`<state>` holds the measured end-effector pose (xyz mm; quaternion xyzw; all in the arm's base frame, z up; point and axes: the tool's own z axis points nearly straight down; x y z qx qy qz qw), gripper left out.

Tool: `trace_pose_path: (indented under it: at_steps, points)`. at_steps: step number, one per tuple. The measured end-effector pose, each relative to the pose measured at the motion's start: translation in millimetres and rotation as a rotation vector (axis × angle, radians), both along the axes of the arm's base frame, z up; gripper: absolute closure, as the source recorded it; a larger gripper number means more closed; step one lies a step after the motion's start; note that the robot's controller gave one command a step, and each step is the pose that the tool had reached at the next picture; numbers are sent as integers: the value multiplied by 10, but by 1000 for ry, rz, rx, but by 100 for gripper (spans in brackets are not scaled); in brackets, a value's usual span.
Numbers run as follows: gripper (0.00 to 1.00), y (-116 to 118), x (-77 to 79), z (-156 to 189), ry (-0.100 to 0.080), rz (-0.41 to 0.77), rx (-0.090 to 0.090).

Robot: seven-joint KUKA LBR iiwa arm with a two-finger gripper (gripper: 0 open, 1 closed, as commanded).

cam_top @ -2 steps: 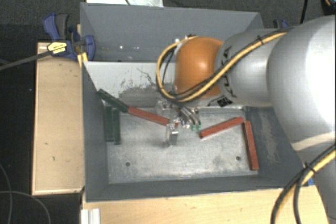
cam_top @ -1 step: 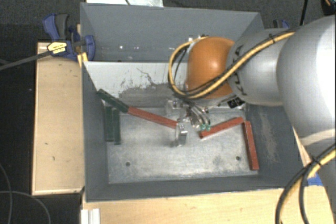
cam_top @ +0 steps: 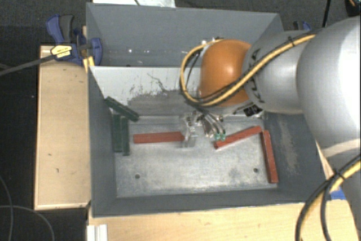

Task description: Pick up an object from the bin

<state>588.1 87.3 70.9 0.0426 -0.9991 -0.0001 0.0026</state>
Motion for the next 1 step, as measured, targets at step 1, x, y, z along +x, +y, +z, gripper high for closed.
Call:
trace_pose_path:
  at_steps: [1]
  points:
    - [100, 113, -166, 1723, -16, 17, 2]
